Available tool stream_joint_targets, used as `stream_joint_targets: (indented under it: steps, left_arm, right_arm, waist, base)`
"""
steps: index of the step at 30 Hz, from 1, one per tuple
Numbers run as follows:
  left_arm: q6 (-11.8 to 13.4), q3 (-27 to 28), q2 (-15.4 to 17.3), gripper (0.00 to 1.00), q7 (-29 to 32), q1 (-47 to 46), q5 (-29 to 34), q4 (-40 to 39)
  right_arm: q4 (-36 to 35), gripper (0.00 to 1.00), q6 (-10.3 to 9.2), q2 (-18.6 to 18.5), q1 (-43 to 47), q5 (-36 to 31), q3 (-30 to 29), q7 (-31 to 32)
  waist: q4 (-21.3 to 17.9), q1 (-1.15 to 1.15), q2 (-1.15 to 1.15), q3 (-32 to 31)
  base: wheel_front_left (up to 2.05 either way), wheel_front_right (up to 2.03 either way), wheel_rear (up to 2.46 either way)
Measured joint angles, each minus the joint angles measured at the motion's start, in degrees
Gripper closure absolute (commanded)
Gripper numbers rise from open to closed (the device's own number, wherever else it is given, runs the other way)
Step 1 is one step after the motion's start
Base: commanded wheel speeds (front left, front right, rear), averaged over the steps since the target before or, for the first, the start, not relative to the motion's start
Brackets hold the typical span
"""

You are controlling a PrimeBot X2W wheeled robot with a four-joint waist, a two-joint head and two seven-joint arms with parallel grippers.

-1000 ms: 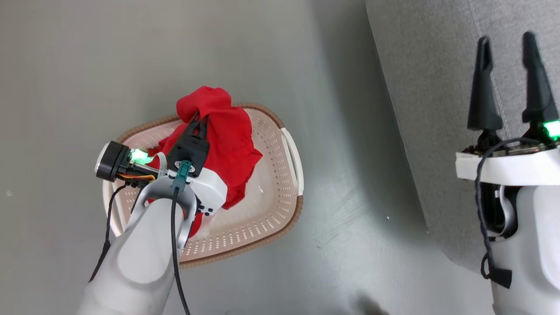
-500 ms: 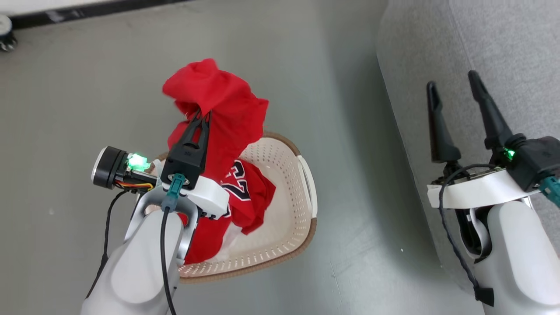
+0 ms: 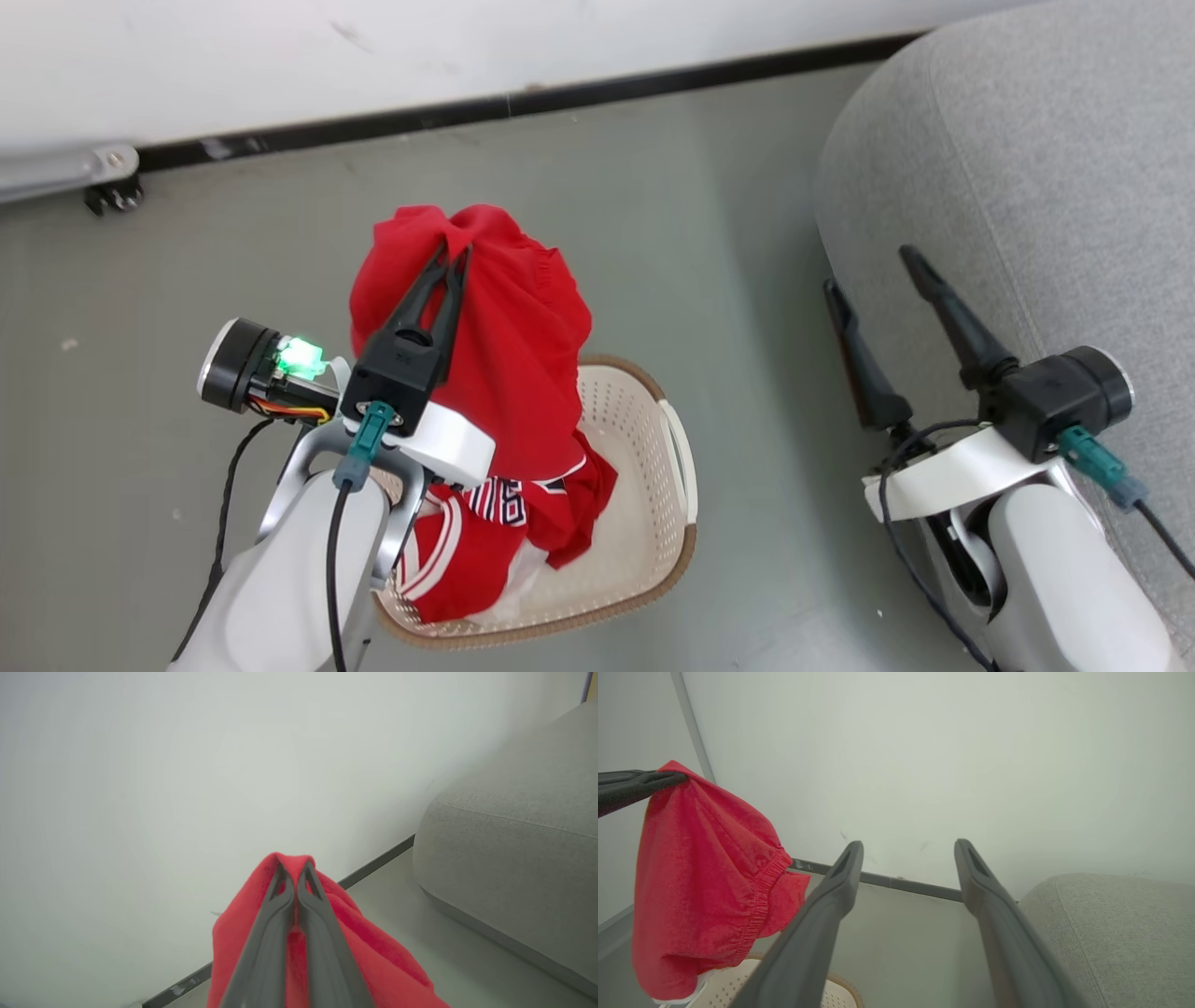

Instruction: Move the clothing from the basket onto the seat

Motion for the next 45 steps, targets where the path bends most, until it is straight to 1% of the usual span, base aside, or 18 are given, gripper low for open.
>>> stream_joint_targets:
  steps: [4, 6, 12, 17, 21, 28, 34, 39, 45]
  left_arm:
    - [-1.4, -0.8, 1.4, 1.00, 0.0, 0.6, 0.0, -0.9]
    - [-1.5, -0.8, 2.0, 1.00, 0.0, 1.0, 0.1, -1.4]
    - [-2.7, -1.3, 3.1, 1.00, 0.0, 1.7, 0.1, -3.0]
    - [-4.1, -2.2, 4.3, 1.00, 0.0, 2.1, 0.4, -3.9]
    - [-5.8, -3.0, 5.1, 1.00, -0.1, 2.4, 0.6, -4.7]
    - [-8.6, -4.7, 5.4, 1.00, -0.1, 2.4, 0.6, -7.1]
    - [-10.3, -6.0, 5.8, 1.00, -0.1, 2.2, 0.6, -9.3]
    - [-11.0, -6.6, 6.3, 1.00, -0.2, 1.9, 1.0, -10.4]
    - [-11.5, -6.8, 6.5, 1.00, -0.2, 1.3, 0.8, -10.9]
  right_arm:
    - [0.9, 0.00, 0.00, -1.4, 0.4, 0.9, 3.4, 0.0]
    - [1.3, 0.00, 0.00, -1.9, 1.1, 1.5, 5.4, 0.0]
    - [1.7, 0.00, 0.00, -3.7, 2.0, 4.2, 11.0, 0.1]
    - [1.7, 0.00, 0.00, -5.4, 2.6, 6.4, 14.5, 0.7]
    - [1.7, 0.00, 0.00, -6.9, 3.5, 8.4, 16.9, 1.4]
    - [1.6, 0.00, 0.00, -9.7, 4.2, 11.6, 20.6, 3.0]
    - [1.2, 0.00, 0.00, -11.9, 4.5, 14.5, 24.8, 4.5]
    - [0.9, 0.00, 0.00, -14.6, 4.1, 15.7, 28.5, 5.7]
    - [1.0, 0.00, 0.00, -15.4, 3.0, 17.3, 31.8, 5.9]
  waist:
    - [0.5, 0.00, 0.00, -2.6]
    - [0.8, 0.00, 0.00, -3.9]
    - [1.6, 0.00, 0.00, -7.7]
    - [2.3, 0.00, 0.00, -10.5]
    - [2.8, 0.00, 0.00, -12.6]
    - [3.6, -0.01, 0.00, -15.6]
    - [4.3, 0.00, 0.00, -17.6]
    - [4.8, 0.00, 0.00, -19.2]
    - [5.2, 0.00, 0.00, -20.2]
  base:
    - [0.00, 0.00, 0.00]
    - [0.00, 0.00, 0.00]
    - [0.00, 0.00, 0.00]
    - [0.00, 0.00, 0.00]
    - [0.00, 0.00, 0.00]
    - [0.00, 0.00, 0.00]
    - [0.00, 0.00, 0.00]
    - [0.00, 0.00, 0.00]
    - [0.00, 0.00, 0.00]
